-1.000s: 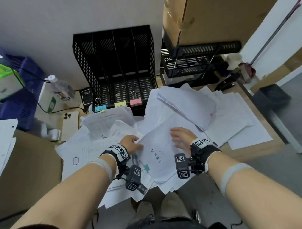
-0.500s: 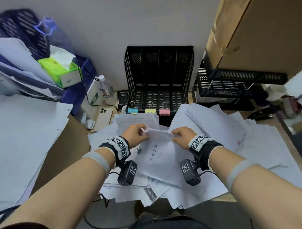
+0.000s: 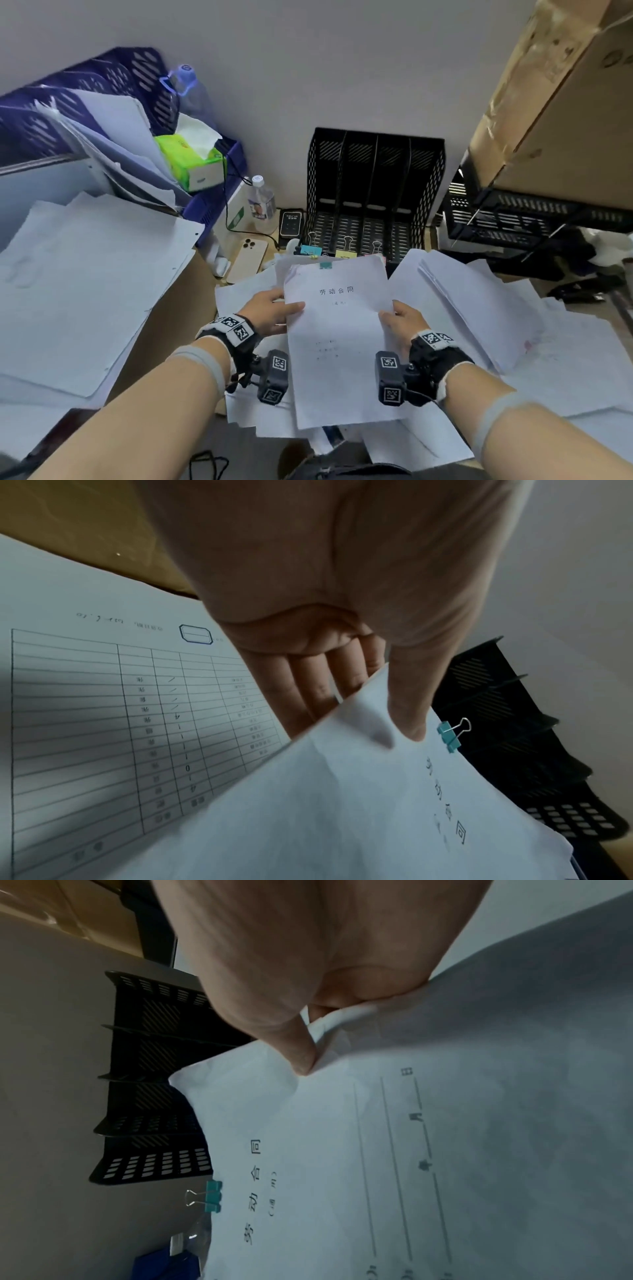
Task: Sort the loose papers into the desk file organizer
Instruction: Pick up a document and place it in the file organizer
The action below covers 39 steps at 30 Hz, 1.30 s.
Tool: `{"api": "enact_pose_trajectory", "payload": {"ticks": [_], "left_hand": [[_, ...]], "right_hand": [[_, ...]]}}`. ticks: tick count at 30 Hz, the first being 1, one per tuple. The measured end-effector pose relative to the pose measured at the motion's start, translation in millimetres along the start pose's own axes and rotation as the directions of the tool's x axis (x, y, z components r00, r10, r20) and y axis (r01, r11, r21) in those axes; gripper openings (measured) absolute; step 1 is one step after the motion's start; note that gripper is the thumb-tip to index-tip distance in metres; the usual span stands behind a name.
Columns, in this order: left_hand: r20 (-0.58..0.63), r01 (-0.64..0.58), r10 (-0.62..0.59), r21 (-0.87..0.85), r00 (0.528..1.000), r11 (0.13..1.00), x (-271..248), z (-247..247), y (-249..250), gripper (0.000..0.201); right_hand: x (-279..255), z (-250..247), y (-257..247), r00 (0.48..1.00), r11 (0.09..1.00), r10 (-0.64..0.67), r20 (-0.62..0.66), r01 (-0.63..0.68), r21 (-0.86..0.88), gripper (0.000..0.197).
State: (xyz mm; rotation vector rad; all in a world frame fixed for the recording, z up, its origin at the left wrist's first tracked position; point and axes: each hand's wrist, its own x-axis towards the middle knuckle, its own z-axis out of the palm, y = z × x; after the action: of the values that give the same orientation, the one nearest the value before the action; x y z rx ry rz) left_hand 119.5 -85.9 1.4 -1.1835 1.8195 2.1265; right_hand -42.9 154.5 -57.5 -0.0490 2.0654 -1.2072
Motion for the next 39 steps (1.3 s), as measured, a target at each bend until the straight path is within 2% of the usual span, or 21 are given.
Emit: {"api": "enact_pose_trajectory", "payload": {"ticks": [2,5,8,10,12,13,15,18,20,23,27,30,32,36,39], "left_hand": [[0.008,-0.005,0.005,0.026,1.000,1.000,0.1,-6.9,0.9,0.036],[0.015,0.005,-0.005,0.018,1.000,1.000,0.0,-20.5,1.1,0.037],[0.085,0.018,-0.016,-0.022,0.996,1.000,-1.1,-33.9,2.1,0.039],[0.147,-0.002,0.010,-0.054,0.989,0.999,0.0,-41.0,6.5,0.039],[0.074,-0.105,0.105,-0.009,0.992,0.994,3.8,-44.3,20.5,0.034],[-0.013,-0.185,0.186,0.068,0.982,0.980,7.0,-45.0,30.8,0.030],[-0.155,-0.329,0.368,0.229,0.917,0.916,12.2,-44.5,55.3,0.021],[-0.237,-0.475,0.574,0.365,0.784,0.801,15.1,-38.4,88.0,0.016],[-0.255,-0.520,0.642,0.409,0.723,0.749,19.1,-34.6,105.7,0.017],[-0.244,-0.552,0.699,0.463,0.673,0.693,20.9,-25.5,126.3,0.022],[-0.200,-0.564,0.755,0.553,0.625,0.613,14.8,-11.2,152.0,0.031],[-0.234,-0.567,0.775,0.564,0.588,0.600,22.0,-0.9,166.8,0.023],[-0.248,-0.571,0.776,0.556,0.580,0.604,29.2,6.7,172.0,0.016],[-0.316,-0.579,0.748,0.484,0.584,0.656,48.6,18.6,169.0,0.044],[-0.341,-0.576,0.703,0.408,0.624,0.709,63.6,25.6,164.9,0.054]], "right_hand": [[0.5,9.2,-5.5,1.000,0.999,0.024,0.004,-0.024,0.039,0.027],[7.0,22.2,-12.9,0.999,0.995,0.041,0.021,-0.043,0.088,0.035],[33.8,29.6,-15.1,1.000,0.996,-0.020,0.024,0.018,0.087,0.032],[9.7,36.1,-56.8,0.997,0.996,-0.073,-0.033,0.074,0.043,0.025],[-16.8,40.9,-105.5,0.981,0.987,-0.161,-0.112,0.156,-0.048,0.022],[-23.6,41.0,-125.7,0.970,0.979,-0.198,-0.141,0.188,-0.082,0.022],[-32.4,40.8,-163.1,0.947,0.963,-0.265,-0.183,0.251,-0.095,0.033],[-49.4,37.8,-218.2,0.959,0.956,-0.271,-0.080,0.278,0.091,0.053],[-64.8,33.2,-258.6,0.961,0.940,-0.272,0.045,0.256,0.226,0.061],[-83.8,23.7,-313.7,0.943,0.933,-0.293,0.159,0.246,0.264,0.082],[-88.5,13.7,-363.4,0.950,0.959,-0.265,0.163,0.243,0.144,0.066],[-71.7,8.9,-387.2,0.964,0.969,-0.247,0.103,0.244,0.041,0.054],[-56.8,6.5,-397.1,0.972,0.971,-0.234,0.036,0.236,-0.038,0.050],[-30.5,4.2,-401.7,0.944,0.928,-0.327,-0.034,0.314,-0.200,0.044],[-13.8,2.6,-397.8,0.904,0.872,-0.428,-0.013,0.409,-0.269,0.067]]}}
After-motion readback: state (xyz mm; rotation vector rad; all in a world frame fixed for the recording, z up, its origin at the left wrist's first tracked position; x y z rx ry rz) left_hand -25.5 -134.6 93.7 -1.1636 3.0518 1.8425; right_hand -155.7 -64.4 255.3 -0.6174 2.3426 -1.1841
